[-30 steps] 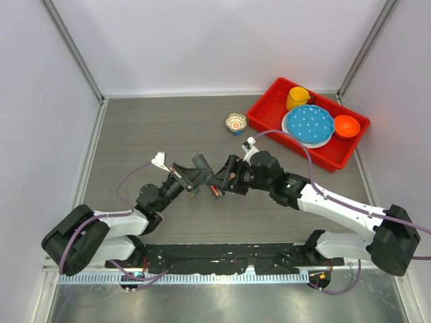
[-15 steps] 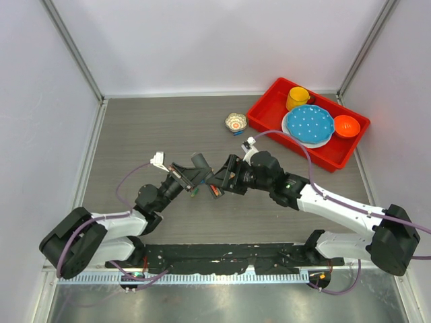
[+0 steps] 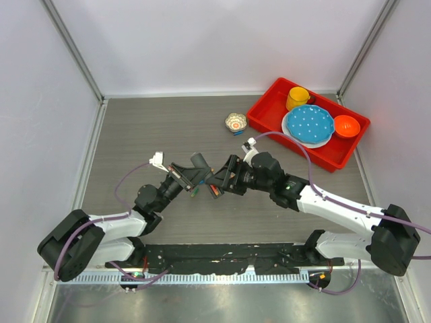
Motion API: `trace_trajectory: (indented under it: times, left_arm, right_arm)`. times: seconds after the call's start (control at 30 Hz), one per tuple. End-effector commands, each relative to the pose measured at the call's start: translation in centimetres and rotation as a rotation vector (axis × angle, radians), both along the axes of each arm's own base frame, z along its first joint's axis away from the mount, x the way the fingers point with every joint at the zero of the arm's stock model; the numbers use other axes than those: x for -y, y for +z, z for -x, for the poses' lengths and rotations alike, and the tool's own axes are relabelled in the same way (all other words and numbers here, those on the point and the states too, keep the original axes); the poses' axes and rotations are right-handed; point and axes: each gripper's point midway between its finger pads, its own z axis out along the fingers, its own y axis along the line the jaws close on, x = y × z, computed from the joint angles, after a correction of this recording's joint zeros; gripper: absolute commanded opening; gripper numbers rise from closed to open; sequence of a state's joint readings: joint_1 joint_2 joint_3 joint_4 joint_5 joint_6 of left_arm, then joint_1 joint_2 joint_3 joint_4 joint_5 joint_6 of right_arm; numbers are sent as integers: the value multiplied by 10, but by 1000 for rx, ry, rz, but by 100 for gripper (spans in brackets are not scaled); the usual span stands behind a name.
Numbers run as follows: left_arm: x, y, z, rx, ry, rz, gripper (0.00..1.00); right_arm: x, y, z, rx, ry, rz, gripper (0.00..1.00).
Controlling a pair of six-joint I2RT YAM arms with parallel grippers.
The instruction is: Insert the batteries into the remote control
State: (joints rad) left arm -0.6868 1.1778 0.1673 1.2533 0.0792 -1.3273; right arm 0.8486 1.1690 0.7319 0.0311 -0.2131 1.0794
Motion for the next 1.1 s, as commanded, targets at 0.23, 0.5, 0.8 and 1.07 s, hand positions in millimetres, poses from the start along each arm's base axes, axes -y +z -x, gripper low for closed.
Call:
trace_trajectory:
  times: [0.23,0.5,0.8,1.07]
  left_arm:
    - [0,19,4,61,-5,35,0]
    - [1,13,4,52,-10,20,0]
    - [2,11,4,48,-14,11,0]
    - [1,14,6,57,-18,17,0]
  right_arm:
    - [2,26,-2,52,0,-15,76]
    - [1,33,-3,58,3,-17,77]
    - [0,48,-3,83,14,-35,77]
    - [11,51,-3,120,-6,4,78]
